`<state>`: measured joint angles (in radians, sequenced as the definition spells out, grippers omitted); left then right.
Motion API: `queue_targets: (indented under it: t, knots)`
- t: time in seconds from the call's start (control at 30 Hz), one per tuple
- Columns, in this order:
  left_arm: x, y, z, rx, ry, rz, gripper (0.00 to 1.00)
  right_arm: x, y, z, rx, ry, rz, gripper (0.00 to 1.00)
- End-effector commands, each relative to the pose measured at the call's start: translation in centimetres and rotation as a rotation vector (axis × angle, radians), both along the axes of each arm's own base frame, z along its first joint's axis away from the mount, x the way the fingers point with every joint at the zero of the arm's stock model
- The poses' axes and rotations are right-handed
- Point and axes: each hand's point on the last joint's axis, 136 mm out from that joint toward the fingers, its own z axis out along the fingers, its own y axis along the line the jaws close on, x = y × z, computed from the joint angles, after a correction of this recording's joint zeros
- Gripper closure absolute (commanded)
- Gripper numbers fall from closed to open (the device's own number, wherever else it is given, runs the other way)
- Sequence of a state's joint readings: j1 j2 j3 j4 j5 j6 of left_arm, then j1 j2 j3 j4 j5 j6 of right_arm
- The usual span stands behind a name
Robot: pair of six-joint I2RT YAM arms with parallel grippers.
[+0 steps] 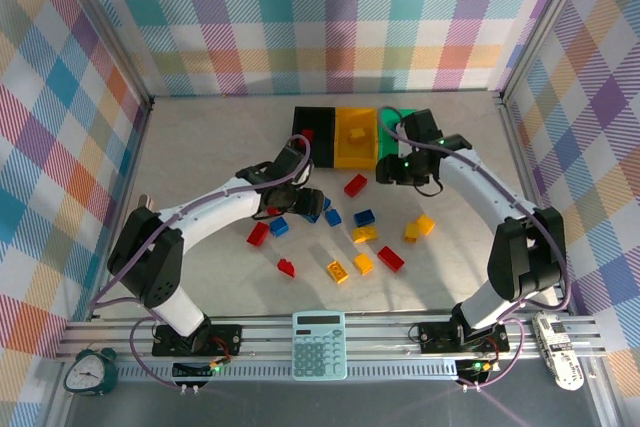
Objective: Sort the legos into containers by color
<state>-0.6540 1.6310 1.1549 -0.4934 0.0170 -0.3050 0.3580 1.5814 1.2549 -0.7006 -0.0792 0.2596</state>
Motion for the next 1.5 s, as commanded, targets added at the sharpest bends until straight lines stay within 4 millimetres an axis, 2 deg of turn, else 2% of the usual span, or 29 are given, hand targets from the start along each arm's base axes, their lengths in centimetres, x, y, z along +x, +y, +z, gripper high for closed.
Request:
queue_targets:
  t: [0.0,0.23,0.5,0.83,1.3,1.47]
  knots:
    - [0.3,-0.6,-0.1,0.002,0.016,0.007,0.36,-1.5,0.5,-0.3,0.000,0.014,0.004,0.44]
    - [0.4,-0.8,-2.5,0.039,0.060,0.014,0.45,-2.6,0.5,-0.6,0.021,0.024,-0.013,0.44]
    - [1.0,-1.9,-3.9,0.045,0.074,-0.001,0.47,-3.4,0.3,-0.9,0.029,0.039,-0.025,0.44]
    - [1.1,-1.4,-5.8,0.138,0.110,0.008,0.51,-3.7,0.0,-0.7,0.025,0.038,-0.034,0.44]
    - [0.4,-2.0,-7.6,0.213,0.127,-0.018,0.59,-4.0,-0.2,-0.7,0.019,0.035,-0.043,0.44]
    - [0.2,-2.0,-7.7,0.249,0.121,-0.021,0.62,-4.1,-0.5,-0.5,0.010,0.027,-0.049,0.44]
